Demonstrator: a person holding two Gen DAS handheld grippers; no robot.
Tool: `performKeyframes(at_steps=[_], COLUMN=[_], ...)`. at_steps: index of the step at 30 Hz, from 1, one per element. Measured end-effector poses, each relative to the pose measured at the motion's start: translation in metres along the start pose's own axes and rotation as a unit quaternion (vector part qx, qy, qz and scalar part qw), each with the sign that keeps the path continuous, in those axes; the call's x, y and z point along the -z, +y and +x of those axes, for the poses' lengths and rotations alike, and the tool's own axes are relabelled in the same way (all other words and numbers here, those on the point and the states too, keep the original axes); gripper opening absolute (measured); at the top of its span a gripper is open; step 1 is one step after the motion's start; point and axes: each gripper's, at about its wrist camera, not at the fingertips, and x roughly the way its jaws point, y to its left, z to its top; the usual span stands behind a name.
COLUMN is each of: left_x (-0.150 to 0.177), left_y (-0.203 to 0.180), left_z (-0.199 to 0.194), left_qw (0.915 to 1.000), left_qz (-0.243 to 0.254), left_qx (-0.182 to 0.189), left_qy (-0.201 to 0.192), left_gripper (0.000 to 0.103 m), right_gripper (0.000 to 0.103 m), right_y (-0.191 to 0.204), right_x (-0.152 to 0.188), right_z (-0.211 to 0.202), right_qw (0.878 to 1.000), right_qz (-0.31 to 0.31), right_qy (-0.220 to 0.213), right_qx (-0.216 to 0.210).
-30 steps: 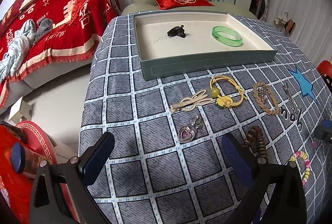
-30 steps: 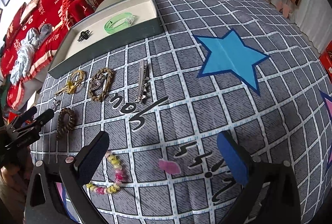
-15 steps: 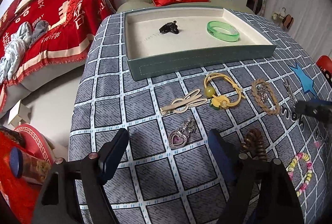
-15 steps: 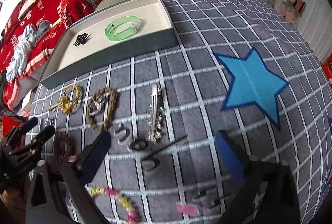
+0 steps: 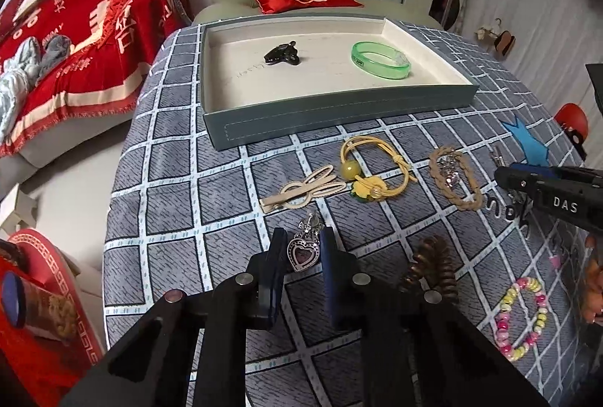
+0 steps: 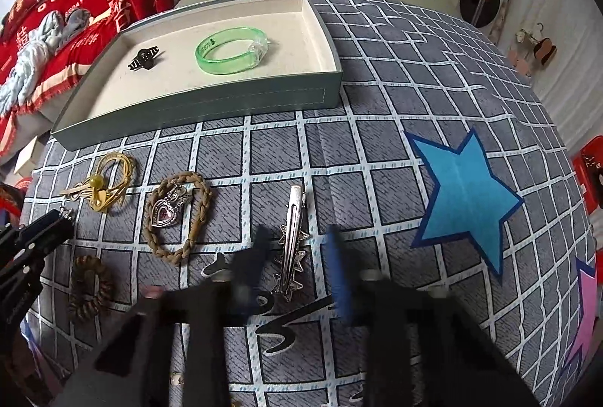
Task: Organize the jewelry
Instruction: 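Grasp the silver hairpin with the right gripper while the left grasps the heart pendant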
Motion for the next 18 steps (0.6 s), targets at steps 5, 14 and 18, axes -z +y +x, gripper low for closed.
performKeyframes(at_steps=[5, 14, 18], left_x=[0.0, -0.023, -0.046], left_y=[0.007, 0.014, 0.019], left_z=[-0.01, -0.042, -0.053], left_qw=[0.9996, 0.9983, 0.9974], left_qz=[-0.022, -0.032, -0.038], left_qx=[0.018, 0.027, 0.029], left_qy=[-0.005, -0.04, -0.053], left_gripper=[0.034, 0.034, 0.034], right_gripper=[0.018, 0.018, 0.018], right_y=[-0.008, -0.024, -0.028], right_x=[0.003, -0.01, -0.029], right_z=[-0.007, -0.041, -0.05], right_qw=[0.999, 0.993, 0.989], right_qz=[0.024, 0.051, 0.065], right_qy=[-0.005, -0.035, -0.043], right_qx=[-0.033, -0.101, -0.129])
